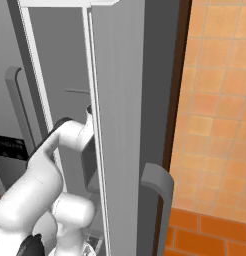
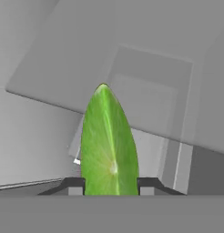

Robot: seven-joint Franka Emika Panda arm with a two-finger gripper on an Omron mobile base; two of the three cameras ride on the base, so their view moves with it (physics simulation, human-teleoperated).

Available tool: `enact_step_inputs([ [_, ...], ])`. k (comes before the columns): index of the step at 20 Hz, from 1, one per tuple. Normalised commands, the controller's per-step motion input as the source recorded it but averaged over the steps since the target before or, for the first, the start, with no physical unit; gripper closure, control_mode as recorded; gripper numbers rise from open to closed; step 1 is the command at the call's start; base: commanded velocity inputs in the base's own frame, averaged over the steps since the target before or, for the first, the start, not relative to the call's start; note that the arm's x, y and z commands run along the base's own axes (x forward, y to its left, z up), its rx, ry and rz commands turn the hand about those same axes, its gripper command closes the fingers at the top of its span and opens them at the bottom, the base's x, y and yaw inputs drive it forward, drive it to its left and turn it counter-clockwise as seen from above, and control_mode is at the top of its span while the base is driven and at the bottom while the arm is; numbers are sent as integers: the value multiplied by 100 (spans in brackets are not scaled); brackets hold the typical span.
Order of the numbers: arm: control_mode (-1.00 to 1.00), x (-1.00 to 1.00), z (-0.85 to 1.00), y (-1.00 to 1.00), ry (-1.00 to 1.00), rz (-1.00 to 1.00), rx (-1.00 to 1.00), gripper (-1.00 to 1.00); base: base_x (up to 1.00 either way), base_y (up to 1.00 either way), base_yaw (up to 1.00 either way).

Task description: Grab a lemon wedge from the fridge and one ice cube from the ice bowl, and put them in the glass of lemonade.

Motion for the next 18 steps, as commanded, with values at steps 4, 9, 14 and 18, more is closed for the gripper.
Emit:
enact_step_inputs([
  [4,-100,-100,24,28,-16,0,0,100,0,0,0],
  [9,-100,-100,54,22,-12,0,0,100,0,0,0],
  [14,-100,-95,82,12,-5,0,0,100,0,0,0],
  [18,-100,-86,75,3,-4,0,0,100,0,0,0],
])
